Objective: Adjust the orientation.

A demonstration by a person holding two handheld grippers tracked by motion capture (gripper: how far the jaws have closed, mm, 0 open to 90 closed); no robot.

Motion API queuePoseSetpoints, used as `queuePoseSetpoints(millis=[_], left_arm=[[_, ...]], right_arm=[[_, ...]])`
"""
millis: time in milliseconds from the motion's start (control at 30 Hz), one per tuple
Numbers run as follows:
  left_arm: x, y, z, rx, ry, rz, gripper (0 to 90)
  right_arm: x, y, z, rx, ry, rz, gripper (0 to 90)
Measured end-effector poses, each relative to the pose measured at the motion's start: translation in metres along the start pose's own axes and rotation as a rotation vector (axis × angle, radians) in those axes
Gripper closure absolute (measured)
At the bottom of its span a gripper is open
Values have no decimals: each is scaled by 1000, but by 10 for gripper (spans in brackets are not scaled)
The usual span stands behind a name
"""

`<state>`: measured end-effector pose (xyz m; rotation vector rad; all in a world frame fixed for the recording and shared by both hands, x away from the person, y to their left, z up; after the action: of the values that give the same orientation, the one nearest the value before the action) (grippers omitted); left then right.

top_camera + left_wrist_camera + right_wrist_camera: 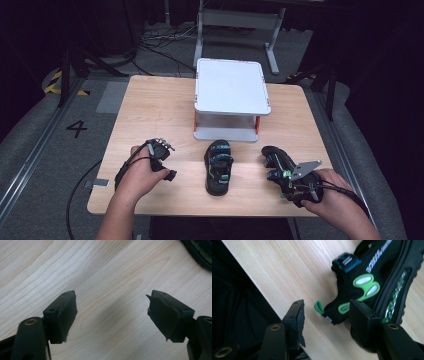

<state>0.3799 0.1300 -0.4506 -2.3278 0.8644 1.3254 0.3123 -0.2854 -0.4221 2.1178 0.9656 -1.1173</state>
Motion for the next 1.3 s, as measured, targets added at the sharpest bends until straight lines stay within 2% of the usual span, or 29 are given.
queuePoseSetpoints(millis=[267, 333, 433, 533, 600, 700, 800, 867, 1000, 1067, 1200, 1300], left_arm=[[2, 0, -2, 14, -8, 3, 235], [2, 1, -2, 15, -9, 5, 235], [3, 1, -2, 18, -11, 4, 235], [3, 2, -2, 20, -14, 9, 235], [4, 3, -3, 25, -13, 8, 235], [3, 5, -3, 28, -13, 13, 235], [3, 5, -1, 24, -13, 15, 235], [2, 4, 0, 24, -15, 15, 234], [1, 2, 3, 14, -14, 11, 233], [0, 2, 3, 16, -10, 7, 233], [-1, 3, 2, 17, -5, 9, 233], [0, 4, 1, 19, -7, 17, 234]], right_arm=[[12, 1, 16, 54, -96, 19, 483], [13, 0, 17, 48, -101, 17, 486], [9, -6, 12, 18, -79, 9, 497], [8, -14, 3, -29, -41, -31, 507], [13, -20, -3, -62, -34, -59, 515], [24, -24, -9, -131, -66, -85, 535], [33, -23, -13, -209, -119, -82, 547], [38, -18, -14, -280, -163, -60, 573], [45, -17, -15, -330, -204, -76, 569], [48, -17, -15, -308, -195, -82, 557], [46, -11, -17, -238, -130, -75, 542], [35, -6, -24, -229, -99, -63, 532]])
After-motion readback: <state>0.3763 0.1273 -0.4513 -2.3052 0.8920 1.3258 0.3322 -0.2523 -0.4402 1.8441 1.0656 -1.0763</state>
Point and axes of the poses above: each handheld gripper's, and its own axes: x roughly forward along the jaws, z roughly out of its underside, y roughly to its right, the point moved 4 cm from there along x, roughly forward along the jaws, and after that the axes turned 9 degrees about y, right-handed, at the moved point
